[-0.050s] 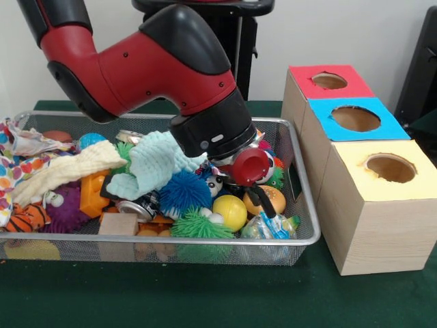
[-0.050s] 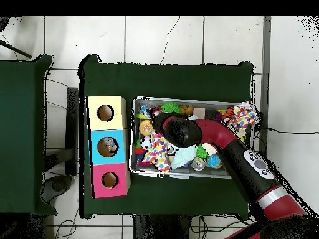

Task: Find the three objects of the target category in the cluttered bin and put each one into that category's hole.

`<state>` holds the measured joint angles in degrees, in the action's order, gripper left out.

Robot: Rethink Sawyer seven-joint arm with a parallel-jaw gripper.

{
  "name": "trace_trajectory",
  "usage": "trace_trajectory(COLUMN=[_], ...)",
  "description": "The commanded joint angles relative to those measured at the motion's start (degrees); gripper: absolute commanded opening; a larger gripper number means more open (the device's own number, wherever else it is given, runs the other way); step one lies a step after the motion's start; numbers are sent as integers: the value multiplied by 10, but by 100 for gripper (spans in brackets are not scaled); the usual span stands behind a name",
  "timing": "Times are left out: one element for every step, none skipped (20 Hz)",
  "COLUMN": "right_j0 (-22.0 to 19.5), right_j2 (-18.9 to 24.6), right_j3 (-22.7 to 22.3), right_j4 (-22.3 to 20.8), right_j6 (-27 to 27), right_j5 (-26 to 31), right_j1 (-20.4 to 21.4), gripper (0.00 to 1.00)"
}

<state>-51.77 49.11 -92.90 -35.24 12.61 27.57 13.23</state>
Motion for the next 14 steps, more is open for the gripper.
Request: trace_trajectory(right_j0=[-17, -19, -20, -22, -21, -20, -20, -19, -19, -18, -17, -15, -15, -16], right_j2=[-4, -3, -2, -1, -1, -1, -2, -2, -3, -3, -4, -4, -5, -5], right_j3=[31, 31, 30, 30, 34, 41, 43, 45, 46, 46, 56, 59, 62, 64], right_j4=[9, 10, 9, 8, 6, 2, -1, -4, -6, -7, -9, -11, -15, -15], right_j6=[-21, -18, -16, -15, -11, -6, -5, -4, -4, -5, 1, 3, 4, 5], right_j5=[55, 57, 57, 58, 57, 53, 48, 44, 41, 40, 40, 38, 35, 33], right_j1=[-26, -27, -27, -27, -32, -43, -50, -53, -56, -56, -65, -68, -73, -78], gripper=[100, 100, 100, 100, 100, 100, 100, 100, 100, 100, 100, 100, 100, 100])
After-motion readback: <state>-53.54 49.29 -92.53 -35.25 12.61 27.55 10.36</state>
